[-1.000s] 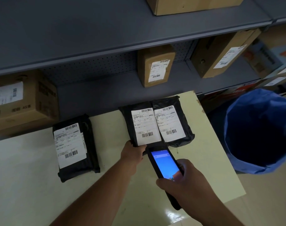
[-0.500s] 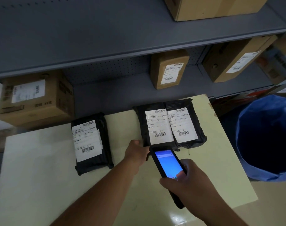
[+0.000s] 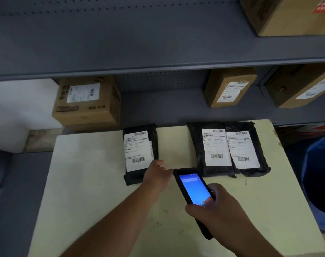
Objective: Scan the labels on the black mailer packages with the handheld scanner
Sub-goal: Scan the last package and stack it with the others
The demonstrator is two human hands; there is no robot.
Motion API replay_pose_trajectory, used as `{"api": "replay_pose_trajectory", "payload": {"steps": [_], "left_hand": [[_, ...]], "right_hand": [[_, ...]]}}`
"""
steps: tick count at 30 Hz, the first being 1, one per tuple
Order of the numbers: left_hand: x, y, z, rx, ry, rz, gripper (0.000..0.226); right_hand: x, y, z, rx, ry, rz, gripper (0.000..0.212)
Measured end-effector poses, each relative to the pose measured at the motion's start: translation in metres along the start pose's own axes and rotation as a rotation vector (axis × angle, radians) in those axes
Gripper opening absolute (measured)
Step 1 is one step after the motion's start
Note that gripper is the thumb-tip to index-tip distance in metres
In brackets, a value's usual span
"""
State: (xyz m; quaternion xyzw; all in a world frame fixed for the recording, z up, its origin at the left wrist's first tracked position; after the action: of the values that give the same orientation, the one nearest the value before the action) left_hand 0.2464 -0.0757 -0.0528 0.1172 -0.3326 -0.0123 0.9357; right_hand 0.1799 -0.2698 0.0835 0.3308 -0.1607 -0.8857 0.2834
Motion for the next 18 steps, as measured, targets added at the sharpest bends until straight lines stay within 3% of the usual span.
{"api": "replay_pose_trajectory", "payload": {"steps": [6,13,18], "left_hand": [[-0.01,0.05,-0.004,0.046,0.001,0.079,0.043],[-0.021,0.112,-0.004,0.245,-0.055,0.098,0.042],[-0.033,0.136,-0.009,0.353,-0.046,0.064,0.066]], "right_hand": [[-0.028,-0.033,0.006,0.006,0.039,0.06,0.052],[-0.05,-0.064,0.013,-0.016,0.063,0.09,0.073],[-0.051,-0.078,0.01,-0.021,0.046,0.107,0.075]]}}
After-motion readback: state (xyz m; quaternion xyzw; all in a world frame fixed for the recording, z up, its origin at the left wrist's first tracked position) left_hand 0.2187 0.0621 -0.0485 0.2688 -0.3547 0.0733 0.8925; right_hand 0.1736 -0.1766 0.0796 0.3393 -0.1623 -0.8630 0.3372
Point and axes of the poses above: each hand's wrist, its own z-axis away from the middle knuckle, its own y-axis out of the back of the hand, x = y × z, the point moved 8 cm from there along -z, towards the middle knuckle, and after that the axes turned 6 degrees about z, right-handed, at the moved point
